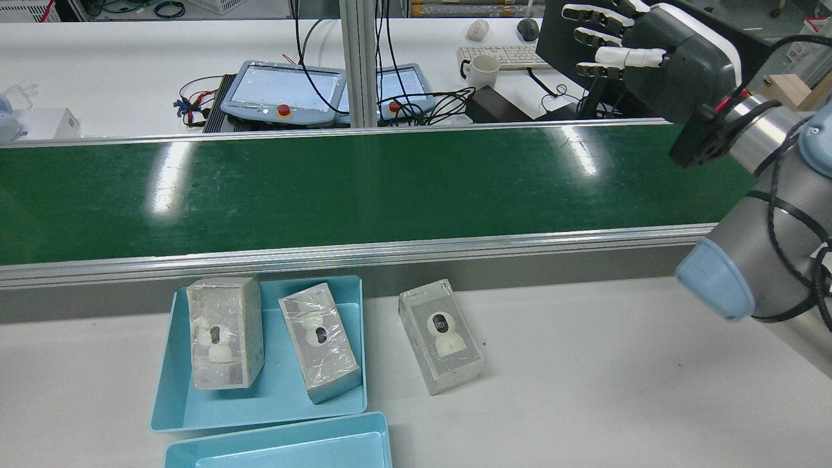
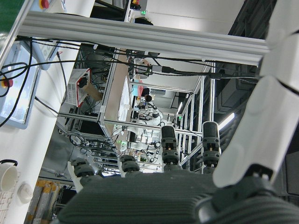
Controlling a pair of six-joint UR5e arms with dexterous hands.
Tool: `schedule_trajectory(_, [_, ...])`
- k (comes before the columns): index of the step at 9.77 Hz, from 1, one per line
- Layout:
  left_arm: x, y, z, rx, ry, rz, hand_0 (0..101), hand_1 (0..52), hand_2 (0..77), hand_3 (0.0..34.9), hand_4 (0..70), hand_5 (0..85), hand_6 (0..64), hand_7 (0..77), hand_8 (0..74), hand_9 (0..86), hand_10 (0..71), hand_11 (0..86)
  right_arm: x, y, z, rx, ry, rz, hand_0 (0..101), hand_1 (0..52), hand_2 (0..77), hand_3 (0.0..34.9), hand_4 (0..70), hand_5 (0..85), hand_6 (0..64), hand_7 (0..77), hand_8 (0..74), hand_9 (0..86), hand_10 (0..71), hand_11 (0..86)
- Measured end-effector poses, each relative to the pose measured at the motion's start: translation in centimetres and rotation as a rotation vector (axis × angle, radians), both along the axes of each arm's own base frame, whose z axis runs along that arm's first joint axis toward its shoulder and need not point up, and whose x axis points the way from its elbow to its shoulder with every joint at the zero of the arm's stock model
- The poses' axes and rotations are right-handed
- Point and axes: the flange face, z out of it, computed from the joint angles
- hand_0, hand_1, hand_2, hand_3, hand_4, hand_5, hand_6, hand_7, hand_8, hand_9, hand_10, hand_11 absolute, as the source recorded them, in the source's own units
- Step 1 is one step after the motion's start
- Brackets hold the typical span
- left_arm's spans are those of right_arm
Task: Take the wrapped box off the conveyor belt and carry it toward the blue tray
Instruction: 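Raise the right hand up and away from the conveyor belt, then lower the right hand back over the belt, fingers open toward the incoming box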
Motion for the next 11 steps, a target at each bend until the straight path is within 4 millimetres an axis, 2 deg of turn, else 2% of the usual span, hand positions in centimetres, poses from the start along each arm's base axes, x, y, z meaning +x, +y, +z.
schedule_trajectory(1, [0.0,0.0,0.0,0.0,0.0,0.0,0,0.0,0.5,0.0,0.0,0.5,0.0,0.5,0.5,0.0,0.5,0.0,-0.9,-0.9,-1.4,0.016,-0.015,-0.008,40,7.6,12.0,29.7,6.0,23.5,0.0,19.6,1.1,6.5,3.8,6.0])
schedule_trajectory(2, [0.0,0.0,0.0,0.0,0.0,0.0,0,0.0,0.5,0.0,0.0,0.5,0.0,0.5,0.5,0.0,0.5,0.0,-1.6,-1.4,-2.3,0.025,-0.025,-0.016,41,10.4,14.7,29.6,8.2,25.6,0.0,20.2,1.1,7.1,3.8,6.0])
schedule_trajectory(3, [0.0,0.0,0.0,0.0,0.0,0.0,0,0.0,1.1,0.0,0.0,0.5,0.0,0.5,0.5,0.0,0.5,0.0,-2.4,-1.6,-2.8,0.029,-0.031,-0.027,42,10.4,14.7,29.5,10.9,25.6,0.0,21.3,1.1,6.5,3.8,6.0])
schedule_trajectory(6, [0.0,0.0,0.0,0.0,0.0,0.0,0,0.0,0.5,0.0,0.0,0.5,0.0,0.5,0.5,0.5,0.5,0.0,-3.4,-3.0,-3.6,0.022,-0.043,-0.022,43,10.4,14.7,29.6,13.6,27.8,0.0,21.3,0.0,6.0,3.8,6.0])
schedule_trajectory(11, [0.0,0.0,0.0,0.0,0.0,0.0,0,0.0,0.5,0.0,0.0,0.5,0.0,0.5,0.5,0.0,0.5,0.0,-4.8,-3.2,-4.1,0.024,-0.045,-0.039,43,10.4,15.8,29.5,14.7,27.8,0.0,21.3,0.0,6.0,3.8,6.0])
